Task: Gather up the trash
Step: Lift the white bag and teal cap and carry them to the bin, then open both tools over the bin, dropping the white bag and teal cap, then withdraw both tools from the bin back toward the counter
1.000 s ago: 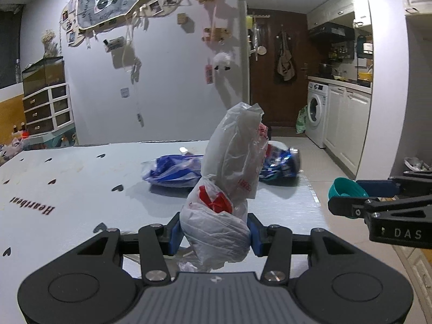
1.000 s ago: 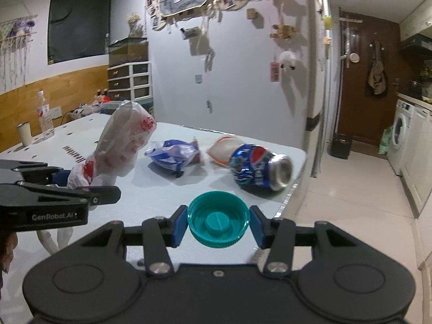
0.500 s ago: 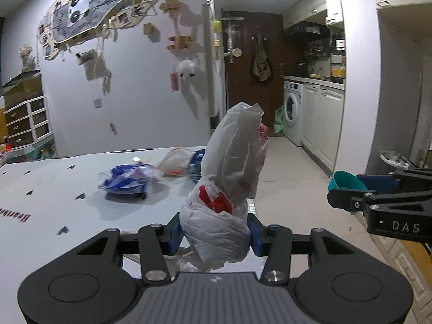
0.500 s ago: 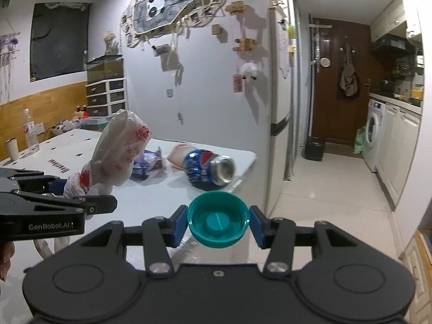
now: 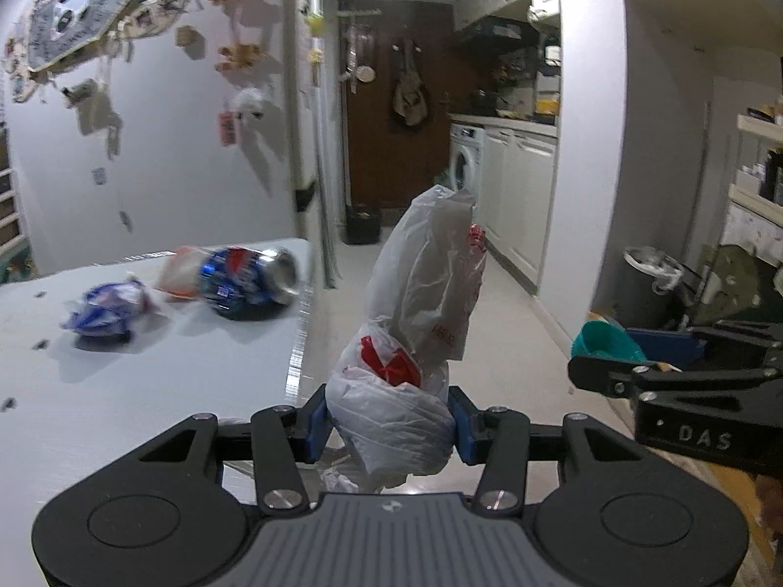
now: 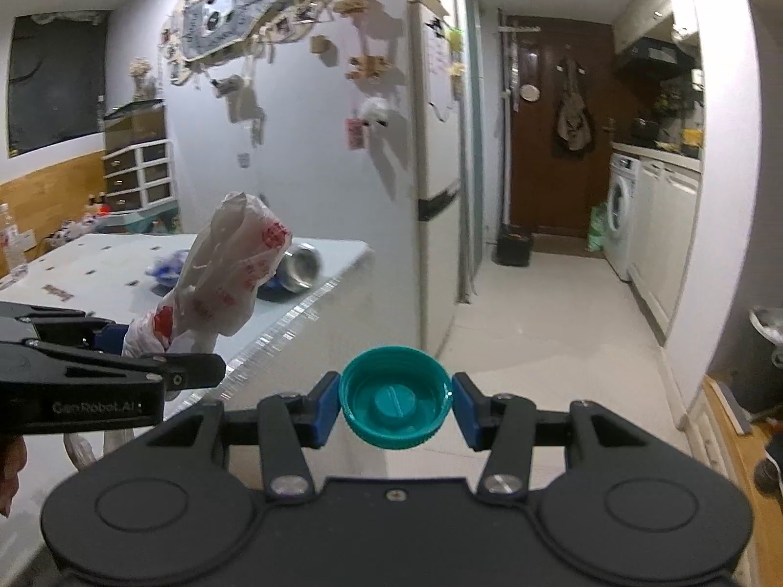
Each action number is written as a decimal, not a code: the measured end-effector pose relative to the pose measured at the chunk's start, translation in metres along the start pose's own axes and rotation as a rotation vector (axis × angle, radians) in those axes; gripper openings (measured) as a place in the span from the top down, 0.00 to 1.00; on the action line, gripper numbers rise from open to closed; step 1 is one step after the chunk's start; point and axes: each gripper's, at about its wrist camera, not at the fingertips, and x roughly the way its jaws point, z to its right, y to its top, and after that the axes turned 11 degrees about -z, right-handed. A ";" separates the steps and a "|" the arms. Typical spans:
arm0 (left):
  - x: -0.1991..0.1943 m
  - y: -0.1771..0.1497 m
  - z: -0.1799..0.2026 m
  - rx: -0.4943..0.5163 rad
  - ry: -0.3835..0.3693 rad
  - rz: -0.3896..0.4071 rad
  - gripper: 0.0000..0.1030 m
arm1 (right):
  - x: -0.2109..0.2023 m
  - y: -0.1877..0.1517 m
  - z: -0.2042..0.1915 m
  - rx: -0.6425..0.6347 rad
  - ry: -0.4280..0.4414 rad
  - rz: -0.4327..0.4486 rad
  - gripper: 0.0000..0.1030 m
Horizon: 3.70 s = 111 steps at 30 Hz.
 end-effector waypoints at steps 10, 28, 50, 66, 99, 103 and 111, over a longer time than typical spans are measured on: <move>0.062 0.006 0.050 0.038 -0.082 -0.117 0.52 | 0.032 -0.037 0.050 0.101 -0.093 -0.068 0.52; 0.234 0.018 0.089 0.006 -0.163 -0.369 0.52 | 0.158 -0.092 0.122 0.283 -0.146 -0.310 0.52; 0.396 -0.098 0.043 -0.148 -0.191 -0.783 0.52 | 0.269 -0.155 0.141 0.306 -0.081 -0.620 0.52; 0.423 -0.111 0.042 -0.092 -0.094 -0.804 0.25 | 0.299 -0.174 0.144 0.291 -0.063 -0.696 0.52; 0.411 -0.126 0.017 -0.062 0.062 -0.873 0.00 | 0.306 -0.183 0.140 0.246 -0.088 -0.714 0.00; 0.401 -0.121 0.016 -0.060 0.056 -0.866 0.00 | 0.302 -0.182 0.140 0.257 -0.094 -0.727 0.00; 0.377 -0.113 0.014 -0.048 0.062 -0.841 0.00 | 0.289 -0.177 0.140 0.281 -0.115 -0.738 0.00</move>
